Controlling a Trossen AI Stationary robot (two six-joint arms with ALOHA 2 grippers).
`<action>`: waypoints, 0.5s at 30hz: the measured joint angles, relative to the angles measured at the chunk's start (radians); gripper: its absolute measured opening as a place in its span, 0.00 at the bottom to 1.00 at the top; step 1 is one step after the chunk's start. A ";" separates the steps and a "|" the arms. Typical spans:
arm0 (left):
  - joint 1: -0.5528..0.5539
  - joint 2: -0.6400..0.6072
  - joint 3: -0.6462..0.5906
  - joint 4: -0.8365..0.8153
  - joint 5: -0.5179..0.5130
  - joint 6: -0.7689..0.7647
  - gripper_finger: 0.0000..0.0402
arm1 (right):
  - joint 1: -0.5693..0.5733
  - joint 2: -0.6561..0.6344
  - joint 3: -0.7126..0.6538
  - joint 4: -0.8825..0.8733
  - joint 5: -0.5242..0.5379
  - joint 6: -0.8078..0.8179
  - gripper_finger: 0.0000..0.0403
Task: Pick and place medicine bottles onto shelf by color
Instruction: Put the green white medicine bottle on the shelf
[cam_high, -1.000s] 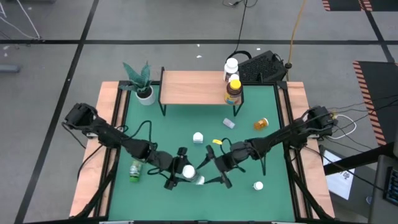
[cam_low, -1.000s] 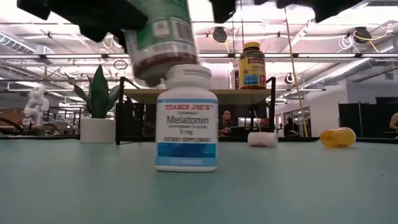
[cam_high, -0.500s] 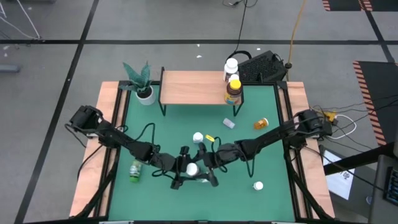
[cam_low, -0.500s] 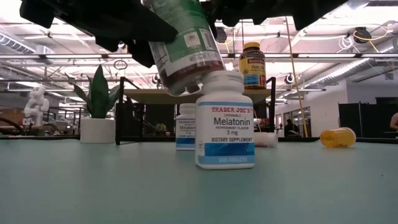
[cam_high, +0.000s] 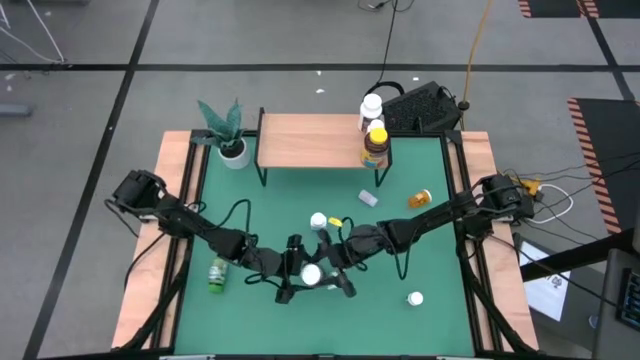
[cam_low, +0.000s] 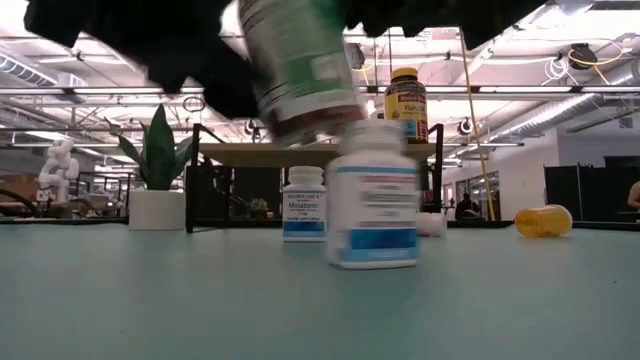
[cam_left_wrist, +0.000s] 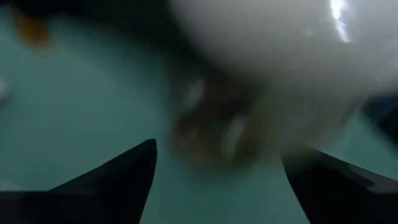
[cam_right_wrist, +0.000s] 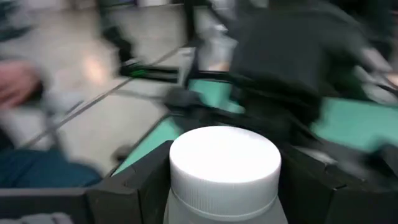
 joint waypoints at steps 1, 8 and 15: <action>0.000 0.004 -0.005 -0.012 -0.002 -0.001 0.88 | -0.006 -0.004 -0.001 -0.005 -0.093 -0.041 0.56; 0.010 0.002 -0.001 0.116 0.103 0.058 0.95 | -0.058 -0.003 -0.006 0.095 -0.500 -0.119 0.56; 0.028 0.001 0.001 0.220 0.209 0.074 0.94 | -0.100 -0.004 -0.004 0.221 -0.577 -0.143 0.57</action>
